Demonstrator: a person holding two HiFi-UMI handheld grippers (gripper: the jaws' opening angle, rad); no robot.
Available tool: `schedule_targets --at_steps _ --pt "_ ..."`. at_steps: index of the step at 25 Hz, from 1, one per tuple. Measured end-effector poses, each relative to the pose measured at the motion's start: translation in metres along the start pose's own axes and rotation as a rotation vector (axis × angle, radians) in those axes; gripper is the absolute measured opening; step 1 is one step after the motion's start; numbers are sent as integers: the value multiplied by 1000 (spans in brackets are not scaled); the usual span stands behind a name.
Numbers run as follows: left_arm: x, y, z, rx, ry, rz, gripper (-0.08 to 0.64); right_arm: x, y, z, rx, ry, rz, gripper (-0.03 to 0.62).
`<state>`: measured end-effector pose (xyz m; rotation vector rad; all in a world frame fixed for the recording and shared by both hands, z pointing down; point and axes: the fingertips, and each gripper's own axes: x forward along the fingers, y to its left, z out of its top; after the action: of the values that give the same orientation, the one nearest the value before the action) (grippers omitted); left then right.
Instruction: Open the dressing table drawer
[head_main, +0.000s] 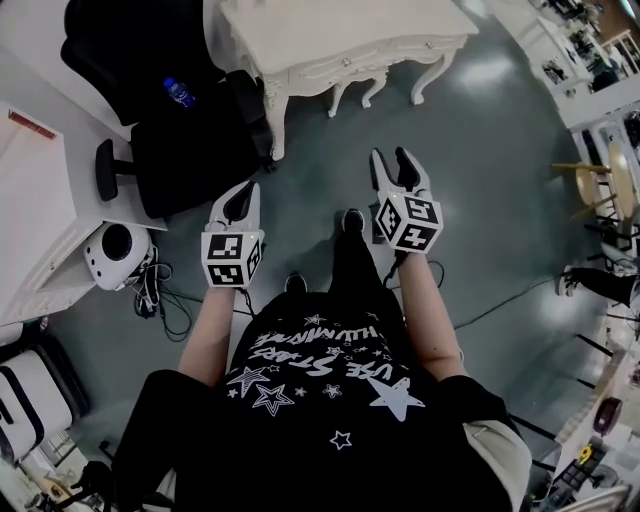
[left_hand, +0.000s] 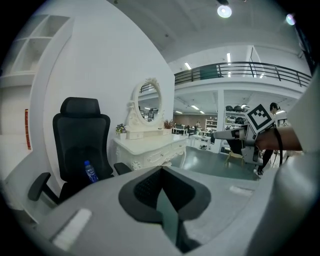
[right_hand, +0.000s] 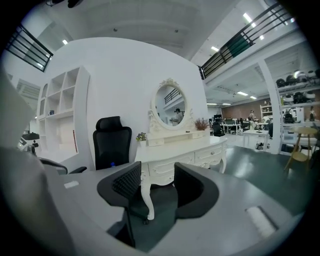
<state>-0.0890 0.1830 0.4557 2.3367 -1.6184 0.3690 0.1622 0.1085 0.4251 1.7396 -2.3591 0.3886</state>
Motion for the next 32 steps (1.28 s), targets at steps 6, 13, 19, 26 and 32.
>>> schedule_targets --at_steps 6,13,19,26,32 --pt "38 5 7 -23 25 67 2 56 -30 -2 37 29 52 259" --pt "112 9 47 -62 15 151 2 151 -72 29 34 49 162 259" --pt "163 14 87 -71 -17 247 2 222 -95 61 31 50 265 258" --pt "189 26 98 -117 -24 357 2 274 -97 71 9 76 372 256" --pt "200 32 94 -163 -8 397 2 298 -92 63 -4 125 421 250"
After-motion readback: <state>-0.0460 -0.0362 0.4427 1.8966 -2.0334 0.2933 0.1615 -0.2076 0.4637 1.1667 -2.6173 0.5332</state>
